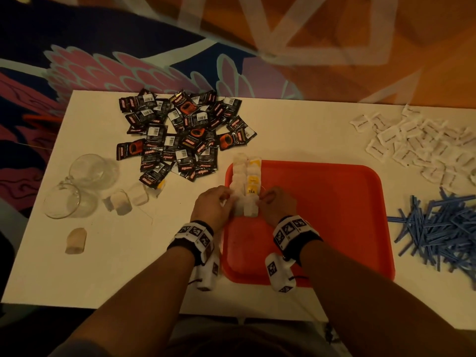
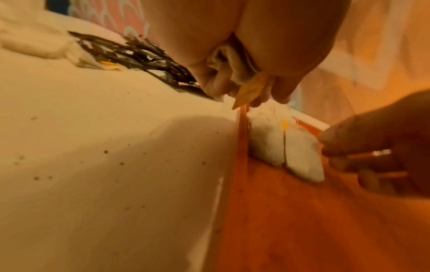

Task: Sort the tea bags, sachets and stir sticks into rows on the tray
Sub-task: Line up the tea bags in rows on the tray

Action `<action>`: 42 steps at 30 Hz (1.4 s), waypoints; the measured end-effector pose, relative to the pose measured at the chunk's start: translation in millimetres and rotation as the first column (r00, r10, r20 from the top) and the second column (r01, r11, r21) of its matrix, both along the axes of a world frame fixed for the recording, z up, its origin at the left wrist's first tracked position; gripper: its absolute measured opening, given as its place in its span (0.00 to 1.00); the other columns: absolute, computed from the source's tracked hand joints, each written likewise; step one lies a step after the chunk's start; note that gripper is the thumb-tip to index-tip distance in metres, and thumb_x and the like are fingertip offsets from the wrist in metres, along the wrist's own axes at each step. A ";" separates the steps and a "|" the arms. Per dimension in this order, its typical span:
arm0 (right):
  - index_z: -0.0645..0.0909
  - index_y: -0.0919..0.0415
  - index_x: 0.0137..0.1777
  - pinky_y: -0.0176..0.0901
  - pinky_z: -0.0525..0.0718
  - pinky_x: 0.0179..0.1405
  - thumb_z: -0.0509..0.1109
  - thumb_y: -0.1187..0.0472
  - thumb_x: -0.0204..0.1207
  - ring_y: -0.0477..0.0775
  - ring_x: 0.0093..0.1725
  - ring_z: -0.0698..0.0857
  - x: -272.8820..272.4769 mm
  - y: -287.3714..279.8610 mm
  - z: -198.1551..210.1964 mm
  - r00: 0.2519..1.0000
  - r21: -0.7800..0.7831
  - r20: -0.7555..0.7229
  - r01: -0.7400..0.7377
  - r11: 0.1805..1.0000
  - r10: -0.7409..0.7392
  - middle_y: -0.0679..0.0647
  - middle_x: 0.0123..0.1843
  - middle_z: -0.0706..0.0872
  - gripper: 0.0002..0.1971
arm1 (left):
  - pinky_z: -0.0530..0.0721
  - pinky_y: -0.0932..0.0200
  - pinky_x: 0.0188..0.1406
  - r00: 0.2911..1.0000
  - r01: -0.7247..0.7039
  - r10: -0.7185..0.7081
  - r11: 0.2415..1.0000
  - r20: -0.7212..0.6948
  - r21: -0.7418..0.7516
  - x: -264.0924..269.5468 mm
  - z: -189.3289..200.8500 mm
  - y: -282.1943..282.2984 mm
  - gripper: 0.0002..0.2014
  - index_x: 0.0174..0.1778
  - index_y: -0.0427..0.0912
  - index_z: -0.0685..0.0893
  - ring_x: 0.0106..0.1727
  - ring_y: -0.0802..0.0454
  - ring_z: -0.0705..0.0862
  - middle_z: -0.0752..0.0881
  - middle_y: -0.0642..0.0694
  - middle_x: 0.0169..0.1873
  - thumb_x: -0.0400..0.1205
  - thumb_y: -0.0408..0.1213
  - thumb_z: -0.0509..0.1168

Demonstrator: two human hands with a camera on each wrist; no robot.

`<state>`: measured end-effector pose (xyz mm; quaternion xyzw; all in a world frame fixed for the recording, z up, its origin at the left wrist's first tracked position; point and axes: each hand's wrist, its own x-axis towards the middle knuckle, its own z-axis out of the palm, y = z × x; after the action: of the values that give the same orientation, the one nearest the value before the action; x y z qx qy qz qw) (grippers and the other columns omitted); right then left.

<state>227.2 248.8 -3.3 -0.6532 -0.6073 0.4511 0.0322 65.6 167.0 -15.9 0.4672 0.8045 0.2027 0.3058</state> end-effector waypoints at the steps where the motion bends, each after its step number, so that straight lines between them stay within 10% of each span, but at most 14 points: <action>1: 0.81 0.57 0.52 0.31 0.75 0.37 0.76 0.58 0.76 0.46 0.45 0.82 1.1 1.5 2.9 1.000 0.008 -0.008 -0.006 1.000 0.006 0.46 0.44 0.84 0.09 | 0.78 0.61 0.50 0.995 -0.079 0.078 0.997 0.070 0.021 0.1 2.1 1.5 0.09 0.55 0.50 0.87 0.50 0.54 0.82 0.86 0.52 0.48 0.84 0.49 0.68; 4: 0.80 0.54 0.50 0.28 0.73 0.34 0.75 0.57 0.76 0.45 0.44 0.82 3.5 6.5 16.3 0.996 0.061 -0.038 -0.075 0.995 0.078 0.44 0.42 0.83 0.07 | 0.80 0.59 0.44 0.885 -0.256 0.247 0.966 0.394 -0.029 -1.4 5.9 7.3 0.10 0.43 0.50 0.87 0.48 0.48 0.86 0.88 0.50 0.43 0.82 0.52 0.69; 8: 0.85 0.56 0.49 0.24 0.77 0.32 0.74 0.61 0.76 0.42 0.39 0.84 -1.0 11.8 43.0 0.948 0.070 -0.230 -0.211 0.975 0.222 0.46 0.39 0.86 0.04 | 0.77 0.60 0.26 0.515 -0.426 0.418 0.882 0.748 -0.200 -2.4 23.6 14.5 0.24 0.40 0.47 0.87 0.30 0.50 0.82 0.85 0.48 0.31 0.80 0.67 0.63; 11: 0.85 0.51 0.45 0.38 0.84 0.42 0.74 0.63 0.76 0.44 0.42 0.86 -5.8 13.6 65.7 0.902 0.137 -0.294 -0.286 0.948 0.315 0.44 0.41 0.87 0.05 | 0.66 0.68 0.11 0.297 -0.447 0.443 0.847 0.846 -0.286 -1.4 41.5 20.0 0.26 0.39 0.43 0.83 0.18 0.55 0.75 0.81 0.47 0.26 0.83 0.65 0.58; 15: 0.85 0.49 0.41 0.29 0.78 0.35 0.78 0.60 0.69 0.36 0.37 0.83 -9.2 5.7 87.6 0.820 0.242 -0.400 -0.336 0.910 0.409 0.43 0.40 0.87 0.05 | 0.61 0.70 0.08 0.126 -0.451 0.433 0.826 0.893 -0.337 4.9 64.2 22.9 0.26 0.38 0.43 0.80 0.13 0.56 0.72 0.78 0.47 0.24 0.83 0.63 0.57; 20: 0.85 0.50 0.44 0.33 0.78 0.35 0.82 0.49 0.66 0.41 0.41 0.85 -13.6 1.4 105.1 0.896 0.109 -0.241 -0.357 0.928 0.373 0.45 0.41 0.88 0.11 | 0.63 0.69 0.09 0.071 -0.463 0.390 0.828 0.918 -0.316 19.6 92.2 26.5 0.25 0.37 0.43 0.79 0.14 0.55 0.72 0.77 0.47 0.26 0.85 0.62 0.57; 25: 0.84 0.49 0.37 0.34 0.77 0.36 0.81 0.58 0.67 0.43 0.42 0.85 -8.1 -1.3 116.6 0.900 0.081 -0.292 -0.313 0.946 0.323 0.43 0.40 0.87 0.08 | 0.71 0.66 0.15 0.096 -0.502 0.388 0.814 0.917 -0.292 37.2 107.4 26.6 0.23 0.37 0.44 0.78 0.20 0.53 0.78 0.78 0.49 0.23 0.85 0.60 0.58; 29: 0.84 0.49 0.31 0.47 0.86 0.44 0.80 0.63 0.68 0.49 0.42 0.87 2.8 -1.0 120.2 0.885 0.074 -0.338 -0.314 0.947 0.320 0.45 0.35 0.88 0.10 | 0.80 0.60 0.25 -0.018 -0.554 0.376 0.767 0.927 -0.322 49.9 114.3 24.9 0.23 0.34 0.43 0.78 0.22 0.51 0.80 0.78 0.49 0.21 0.86 0.58 0.59; 37: 0.83 0.63 0.44 0.36 0.80 0.30 0.70 0.75 0.77 0.48 0.31 0.82 35.3 -1.7 130.7 0.738 -0.205 -0.674 -0.238 0.949 0.040 0.56 0.32 0.84 0.07 | 0.78 0.65 0.15 -0.240 -0.580 0.395 0.674 0.887 -0.458 71.3 115.2 11.1 0.18 0.32 0.42 0.84 0.19 0.52 0.81 0.83 0.46 0.24 0.84 0.48 0.65; 42: 0.81 0.64 0.43 0.36 0.81 0.30 0.66 0.77 0.79 0.48 0.30 0.83 54.4 -1.0 138.0 0.651 -0.332 -0.749 -0.206 0.920 -0.124 0.56 0.31 0.82 0.09 | 0.86 0.64 0.21 -0.291 -0.630 0.395 0.606 0.871 -0.485 90.7 110.5 2.0 0.08 0.47 0.34 0.84 0.21 0.52 0.85 0.85 0.42 0.25 0.86 0.35 0.64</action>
<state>281.6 247.8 134.6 -0.3835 -0.4510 0.7933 0.1419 156.3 169.0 94.6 -0.1851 0.4530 0.6379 0.5946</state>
